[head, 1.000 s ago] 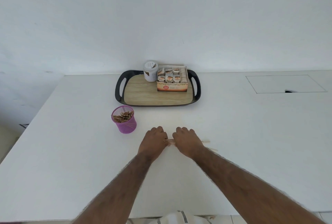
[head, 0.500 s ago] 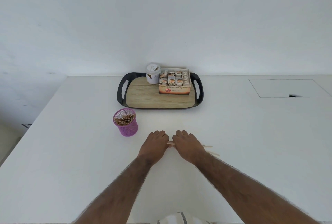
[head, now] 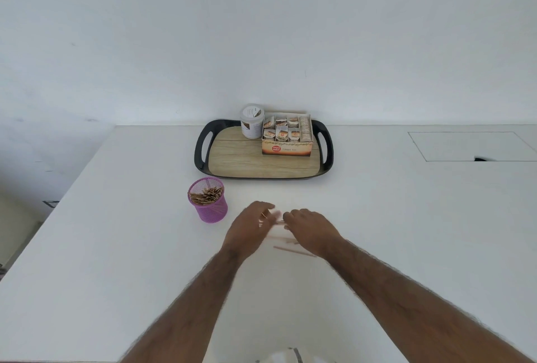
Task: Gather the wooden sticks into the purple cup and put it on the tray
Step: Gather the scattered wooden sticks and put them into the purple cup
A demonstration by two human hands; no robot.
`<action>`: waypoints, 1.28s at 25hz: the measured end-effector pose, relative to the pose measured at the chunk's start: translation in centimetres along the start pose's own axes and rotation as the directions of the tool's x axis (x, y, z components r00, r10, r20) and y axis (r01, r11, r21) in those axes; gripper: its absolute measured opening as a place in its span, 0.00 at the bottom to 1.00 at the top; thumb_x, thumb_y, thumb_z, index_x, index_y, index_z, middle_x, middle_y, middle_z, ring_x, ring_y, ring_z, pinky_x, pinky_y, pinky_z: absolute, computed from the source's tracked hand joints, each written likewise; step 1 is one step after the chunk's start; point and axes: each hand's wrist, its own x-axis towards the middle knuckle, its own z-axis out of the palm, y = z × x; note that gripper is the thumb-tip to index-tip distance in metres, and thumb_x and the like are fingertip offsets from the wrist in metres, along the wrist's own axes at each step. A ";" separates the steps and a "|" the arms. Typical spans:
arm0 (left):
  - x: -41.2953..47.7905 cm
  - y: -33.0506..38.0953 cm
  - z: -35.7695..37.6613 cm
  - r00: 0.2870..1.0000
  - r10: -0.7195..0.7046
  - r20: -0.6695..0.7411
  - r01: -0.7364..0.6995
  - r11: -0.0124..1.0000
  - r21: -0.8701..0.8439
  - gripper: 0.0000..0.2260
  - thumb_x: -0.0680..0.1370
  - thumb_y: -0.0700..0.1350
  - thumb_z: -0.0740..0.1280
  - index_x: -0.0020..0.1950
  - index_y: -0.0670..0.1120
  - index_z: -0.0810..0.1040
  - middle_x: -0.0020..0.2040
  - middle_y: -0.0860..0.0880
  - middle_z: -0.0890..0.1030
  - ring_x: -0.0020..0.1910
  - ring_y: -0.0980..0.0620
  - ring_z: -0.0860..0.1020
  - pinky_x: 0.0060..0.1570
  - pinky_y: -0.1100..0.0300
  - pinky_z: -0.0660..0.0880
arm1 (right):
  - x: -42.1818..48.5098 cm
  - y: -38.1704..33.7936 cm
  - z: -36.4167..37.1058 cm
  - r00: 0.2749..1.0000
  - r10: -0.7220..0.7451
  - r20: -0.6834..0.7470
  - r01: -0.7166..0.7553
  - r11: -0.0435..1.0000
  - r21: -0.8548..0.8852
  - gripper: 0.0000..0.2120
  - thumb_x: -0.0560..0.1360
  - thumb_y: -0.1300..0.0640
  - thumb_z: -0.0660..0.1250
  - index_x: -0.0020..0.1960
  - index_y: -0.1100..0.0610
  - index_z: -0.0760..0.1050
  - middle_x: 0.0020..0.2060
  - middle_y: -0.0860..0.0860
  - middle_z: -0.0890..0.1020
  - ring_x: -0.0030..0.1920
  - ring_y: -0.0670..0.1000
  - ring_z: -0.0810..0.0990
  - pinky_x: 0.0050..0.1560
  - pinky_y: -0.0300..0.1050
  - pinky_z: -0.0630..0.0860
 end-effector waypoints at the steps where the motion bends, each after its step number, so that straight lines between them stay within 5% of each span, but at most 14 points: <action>1: 0.0 0.0 -0.2 0.990 -0.098 -0.103 0.078 0.980 -0.185 0.21 0.79 0.63 0.57 0.60 0.51 0.80 0.53 0.56 0.82 0.54 0.57 0.80 0.56 0.55 0.77 | 0.0 0.2 -0.4 1.000 -0.018 -0.015 0.018 1.000 0.011 0.08 0.85 0.54 0.57 0.56 0.57 0.72 0.49 0.54 0.79 0.48 0.57 0.77 0.41 0.49 0.66; 3: 0.2 0.2 -0.6 0.929 -0.328 -0.172 0.197 0.831 -0.520 0.26 0.83 0.63 0.52 0.58 0.48 0.82 0.53 0.50 0.85 0.54 0.51 0.82 0.57 0.51 0.77 | -0.1 0.2 -1.2 0.998 -0.054 -0.046 0.054 0.998 0.011 0.09 0.85 0.53 0.57 0.56 0.58 0.72 0.48 0.55 0.79 0.46 0.57 0.77 0.41 0.49 0.67; 5: 0.6 1.1 -0.6 0.899 -0.436 -0.050 0.284 0.663 -0.692 0.30 0.85 0.62 0.46 0.59 0.45 0.82 0.53 0.46 0.86 0.55 0.47 0.83 0.57 0.51 0.77 | 0.0 -0.5 -2.0 0.995 -0.092 -0.025 0.092 0.996 -0.010 0.09 0.85 0.54 0.58 0.57 0.58 0.73 0.49 0.55 0.79 0.47 0.58 0.78 0.42 0.52 0.70; 10: 0.7 5.0 0.2 0.915 -0.396 0.074 0.315 0.591 -0.742 0.33 0.85 0.63 0.45 0.56 0.43 0.84 0.51 0.46 0.87 0.55 0.47 0.84 0.52 0.52 0.78 | 1.3 -3.3 -3.0 0.998 -0.053 -0.040 0.052 0.999 -0.011 0.07 0.80 0.54 0.63 0.57 0.54 0.74 0.42 0.51 0.82 0.36 0.57 0.82 0.32 0.47 0.70; 13: 1.0 5.0 -0.2 0.893 -0.440 0.098 0.250 0.302 -0.920 0.35 0.84 0.65 0.46 0.57 0.40 0.82 0.55 0.40 0.86 0.56 0.44 0.83 0.61 0.49 0.77 | 1.8 -2.9 -5.0 0.992 0.093 -0.089 -0.085 0.992 0.091 0.13 0.83 0.46 0.58 0.52 0.55 0.75 0.39 0.50 0.82 0.37 0.55 0.81 0.36 0.47 0.72; 15: 0.9 4.7 -0.1 0.874 -0.456 0.166 0.214 0.057 -0.975 0.36 0.83 0.66 0.45 0.59 0.39 0.81 0.58 0.38 0.84 0.58 0.42 0.81 0.63 0.48 0.75 | 2.2 -3.2 -7.3 0.939 0.331 -0.090 -0.224 0.791 0.569 0.17 0.82 0.45 0.61 0.40 0.55 0.73 0.32 0.49 0.78 0.32 0.50 0.75 0.34 0.46 0.70; 17: 0.3 5.5 0.8 0.871 -0.415 0.262 0.231 -0.125 -0.965 0.37 0.83 0.67 0.45 0.61 0.38 0.79 0.62 0.37 0.82 0.61 0.41 0.80 0.63 0.47 0.74 | 2.8 -3.9 -9.7 0.847 0.530 -0.043 -0.127 0.280 0.951 0.21 0.80 0.48 0.67 0.33 0.55 0.68 0.25 0.49 0.70 0.26 0.48 0.67 0.27 0.43 0.65; 20: -0.6 7.8 2.1 0.879 -0.326 0.347 0.247 -0.310 -0.918 0.36 0.83 0.67 0.47 0.64 0.38 0.78 0.64 0.36 0.81 0.60 0.40 0.82 0.60 0.46 0.75 | 3.6 -5.1 -12.5 0.814 0.581 -0.018 0.145 -0.172 0.974 0.20 0.81 0.52 0.69 0.32 0.53 0.67 0.23 0.50 0.64 0.22 0.48 0.61 0.23 0.41 0.61; 24: 0.1 9.8 1.1 0.927 -0.227 0.299 0.152 -0.502 -0.851 0.32 0.84 0.64 0.51 0.62 0.37 0.80 0.59 0.38 0.83 0.59 0.42 0.83 0.65 0.48 0.75 | 3.6 -6.4 -13.3 0.821 0.568 -0.056 0.256 -0.279 0.926 0.19 0.78 0.56 0.72 0.31 0.55 0.71 0.25 0.53 0.71 0.24 0.51 0.69 0.31 0.45 0.72; 28: 0.8 10.8 -0.5 0.914 -0.307 0.266 0.090 -0.485 -0.870 0.23 0.87 0.53 0.52 0.56 0.39 0.81 0.49 0.40 0.86 0.47 0.45 0.86 0.49 0.54 0.84 | 3.1 -7.2 -13.5 0.805 0.593 -0.018 0.279 -0.352 0.894 0.17 0.78 0.60 0.71 0.32 0.54 0.74 0.25 0.53 0.75 0.26 0.51 0.72 0.37 0.49 0.73; 30: 0.8 11.0 -0.6 0.913 -0.310 0.264 0.093 -0.471 -0.877 0.20 0.86 0.49 0.54 0.56 0.39 0.81 0.49 0.41 0.85 0.48 0.45 0.86 0.52 0.53 0.83 | 3.0 -7.2 -13.6 0.800 0.598 0.045 0.282 -0.442 0.852 0.15 0.79 0.59 0.70 0.33 0.55 0.74 0.26 0.54 0.75 0.26 0.52 0.72 0.35 0.48 0.72; 32: 0.7 11.3 -0.6 0.929 -0.233 0.288 0.135 -0.512 -0.848 0.15 0.85 0.48 0.57 0.54 0.42 0.81 0.48 0.44 0.84 0.51 0.47 0.84 0.55 0.54 0.82 | 3.0 -7.4 -13.0 0.762 0.645 0.056 0.202 -0.319 0.926 0.14 0.80 0.56 0.67 0.37 0.59 0.75 0.30 0.55 0.77 0.30 0.51 0.75 0.36 0.46 0.74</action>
